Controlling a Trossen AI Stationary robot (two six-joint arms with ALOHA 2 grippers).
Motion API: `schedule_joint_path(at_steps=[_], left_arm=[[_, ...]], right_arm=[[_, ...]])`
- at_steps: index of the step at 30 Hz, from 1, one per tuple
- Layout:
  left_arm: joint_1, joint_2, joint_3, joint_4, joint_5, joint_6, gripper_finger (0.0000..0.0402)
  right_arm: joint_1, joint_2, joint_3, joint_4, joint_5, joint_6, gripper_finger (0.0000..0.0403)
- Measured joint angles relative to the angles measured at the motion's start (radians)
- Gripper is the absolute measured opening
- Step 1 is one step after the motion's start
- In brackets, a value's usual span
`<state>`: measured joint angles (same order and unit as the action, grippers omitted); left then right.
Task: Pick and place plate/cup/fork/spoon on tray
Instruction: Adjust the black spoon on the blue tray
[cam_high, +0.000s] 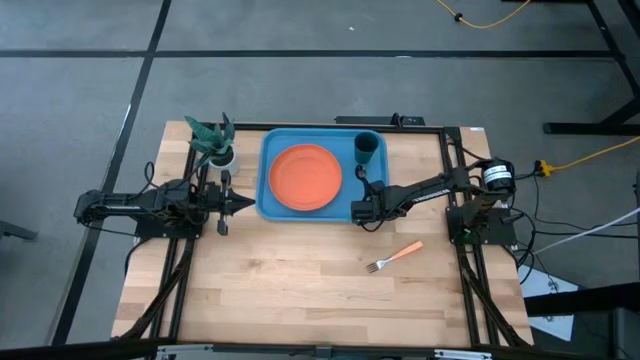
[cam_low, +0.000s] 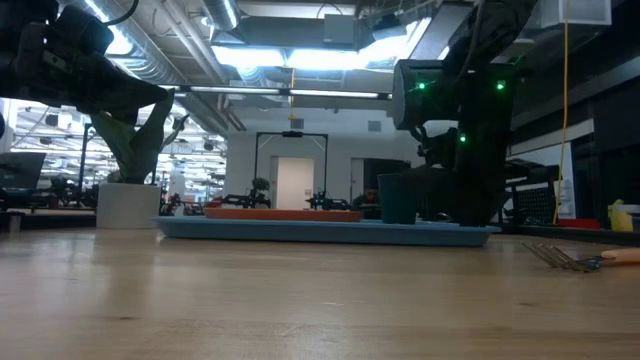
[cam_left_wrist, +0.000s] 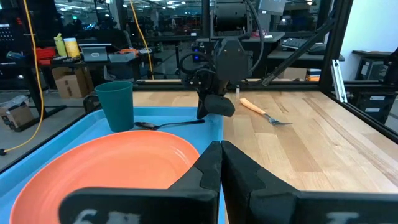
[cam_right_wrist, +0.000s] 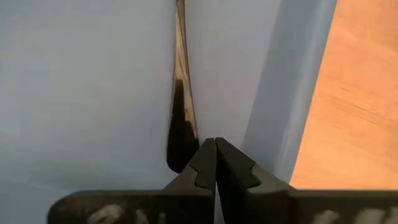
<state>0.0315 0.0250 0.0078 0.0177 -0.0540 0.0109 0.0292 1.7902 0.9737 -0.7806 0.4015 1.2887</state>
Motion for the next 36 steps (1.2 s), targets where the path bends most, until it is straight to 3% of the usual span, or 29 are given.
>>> schedule_joint_path(at_steps=[36], left_arm=[[0.000, 0.000, 0.000, 0.000, 0.000, 0.000, 0.0000]], right_arm=[[0.000, 0.000, 0.000, 0.138, -0.003, -0.014, 0.0007]])
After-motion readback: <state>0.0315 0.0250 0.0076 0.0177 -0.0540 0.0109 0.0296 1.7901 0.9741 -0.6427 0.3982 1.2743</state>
